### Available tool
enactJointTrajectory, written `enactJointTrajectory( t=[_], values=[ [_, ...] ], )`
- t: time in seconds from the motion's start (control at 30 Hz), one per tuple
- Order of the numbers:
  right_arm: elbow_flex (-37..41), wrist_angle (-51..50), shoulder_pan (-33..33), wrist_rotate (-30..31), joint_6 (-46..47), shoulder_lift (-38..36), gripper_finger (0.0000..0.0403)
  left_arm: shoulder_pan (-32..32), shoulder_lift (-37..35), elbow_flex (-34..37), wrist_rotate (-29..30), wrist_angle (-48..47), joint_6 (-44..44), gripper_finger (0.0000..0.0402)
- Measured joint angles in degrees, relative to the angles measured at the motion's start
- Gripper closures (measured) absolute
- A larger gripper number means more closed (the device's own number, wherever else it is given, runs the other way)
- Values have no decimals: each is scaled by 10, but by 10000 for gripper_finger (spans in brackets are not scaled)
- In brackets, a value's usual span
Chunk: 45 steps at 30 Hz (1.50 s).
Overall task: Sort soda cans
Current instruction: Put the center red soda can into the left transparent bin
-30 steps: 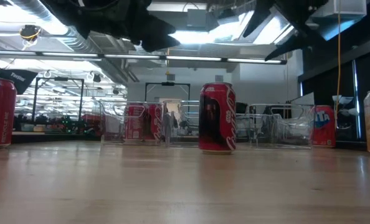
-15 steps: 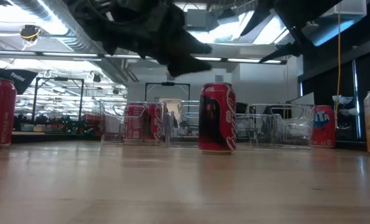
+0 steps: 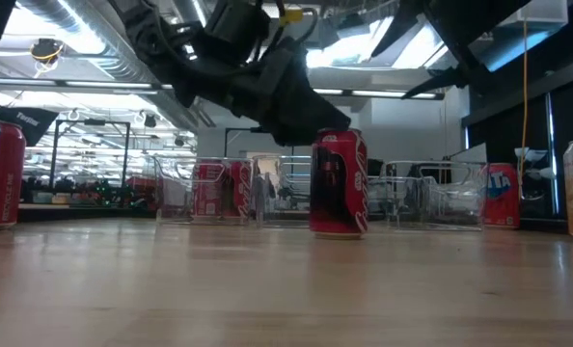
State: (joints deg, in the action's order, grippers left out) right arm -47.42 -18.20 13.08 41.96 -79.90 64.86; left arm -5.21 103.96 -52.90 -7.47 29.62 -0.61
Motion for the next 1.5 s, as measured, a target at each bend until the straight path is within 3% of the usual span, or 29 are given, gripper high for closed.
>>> enactJointTrajectory(
  t=[0.6,0.93,1.5],
  values=[
    [0,1,0,-5,7,0,54,4,44,-1,2,50,-7,65],
    [0,1,0,-6,7,0,54,3,44,-1,-1,49,10,115],
    [0,-1,0,-6,7,0,54,3,42,0,0,57,13,123]
  ],
)
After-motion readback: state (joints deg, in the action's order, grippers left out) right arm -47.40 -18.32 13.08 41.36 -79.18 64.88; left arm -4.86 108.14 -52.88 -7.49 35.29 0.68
